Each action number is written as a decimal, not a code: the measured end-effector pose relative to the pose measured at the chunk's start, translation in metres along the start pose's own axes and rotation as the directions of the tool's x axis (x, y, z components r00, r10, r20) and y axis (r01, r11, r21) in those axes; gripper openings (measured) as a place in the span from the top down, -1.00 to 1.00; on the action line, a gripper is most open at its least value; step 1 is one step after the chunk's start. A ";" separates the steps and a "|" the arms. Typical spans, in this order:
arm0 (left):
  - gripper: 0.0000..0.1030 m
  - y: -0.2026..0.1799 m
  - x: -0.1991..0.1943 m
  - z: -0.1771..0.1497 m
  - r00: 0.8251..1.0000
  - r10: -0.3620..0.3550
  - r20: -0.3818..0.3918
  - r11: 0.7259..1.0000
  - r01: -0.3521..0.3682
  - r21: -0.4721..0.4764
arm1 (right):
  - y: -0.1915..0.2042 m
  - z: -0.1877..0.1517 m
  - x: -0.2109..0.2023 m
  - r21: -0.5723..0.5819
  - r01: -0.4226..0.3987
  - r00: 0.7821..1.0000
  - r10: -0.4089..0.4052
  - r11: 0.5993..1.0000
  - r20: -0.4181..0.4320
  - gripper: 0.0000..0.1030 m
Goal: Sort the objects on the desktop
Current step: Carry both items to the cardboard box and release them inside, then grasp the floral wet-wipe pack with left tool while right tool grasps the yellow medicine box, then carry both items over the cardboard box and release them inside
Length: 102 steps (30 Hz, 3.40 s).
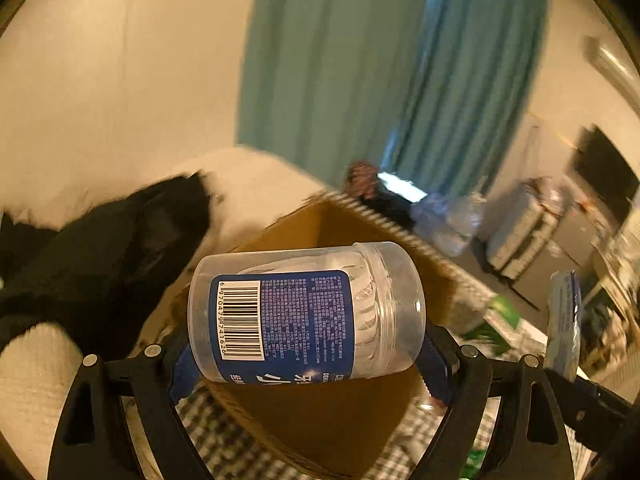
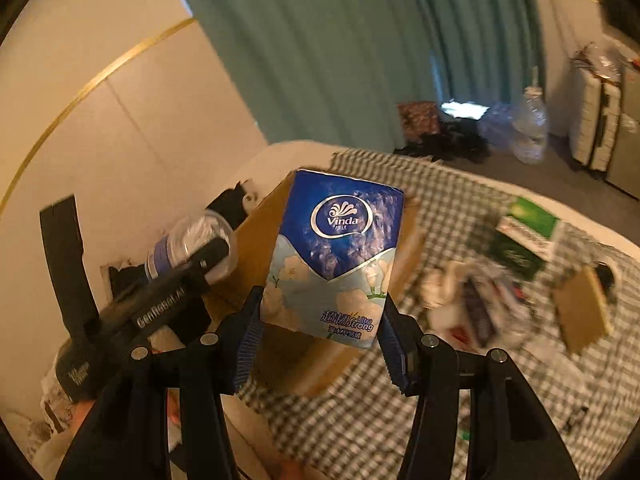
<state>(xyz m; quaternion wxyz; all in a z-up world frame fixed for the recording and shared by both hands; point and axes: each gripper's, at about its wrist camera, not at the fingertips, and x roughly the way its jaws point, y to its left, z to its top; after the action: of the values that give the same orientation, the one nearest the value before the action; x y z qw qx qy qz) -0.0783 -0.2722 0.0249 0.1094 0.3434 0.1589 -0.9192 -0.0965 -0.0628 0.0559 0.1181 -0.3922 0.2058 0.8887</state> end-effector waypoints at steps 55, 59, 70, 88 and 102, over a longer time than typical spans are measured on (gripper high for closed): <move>-1.00 -0.247 0.047 -0.150 0.958 -0.177 -0.226 0.885 0.256 0.389 | -0.273 -0.077 -0.105 0.393 0.265 0.953 -0.302 0.881 0.034 -0.60; -1.00 -0.258 0.071 -0.157 0.956 -0.157 -0.247 0.878 0.249 0.408 | -0.293 -0.074 -0.079 0.392 0.286 0.951 -0.309 0.875 -0.003 -0.60; -1.00 -0.254 0.132 -0.162 0.926 -0.133 -0.354 0.926 0.243 0.288 | -0.329 -0.072 -0.018 0.388 0.345 0.937 -0.340 0.855 -0.083 -0.60; 0.22 -0.261 0.114 -0.175 0.929 -0.194 -0.315 0.848 0.320 0.422 | -0.331 -0.083 0.012 0.337 0.298 0.951 -0.248 0.893 -0.185 0.28; 0.61 -0.248 0.081 -0.160 0.940 -0.175 -0.295 0.873 0.286 0.395 | -0.289 -0.104 -0.018 0.234 0.301 0.951 -0.272 0.924 -0.148 0.46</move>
<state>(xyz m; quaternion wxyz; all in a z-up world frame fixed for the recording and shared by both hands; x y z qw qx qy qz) -0.1202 0.0083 -0.0896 -0.1013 0.4503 0.0040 -0.8871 0.0904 0.1453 -0.0724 0.2842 -0.4493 0.2646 0.8046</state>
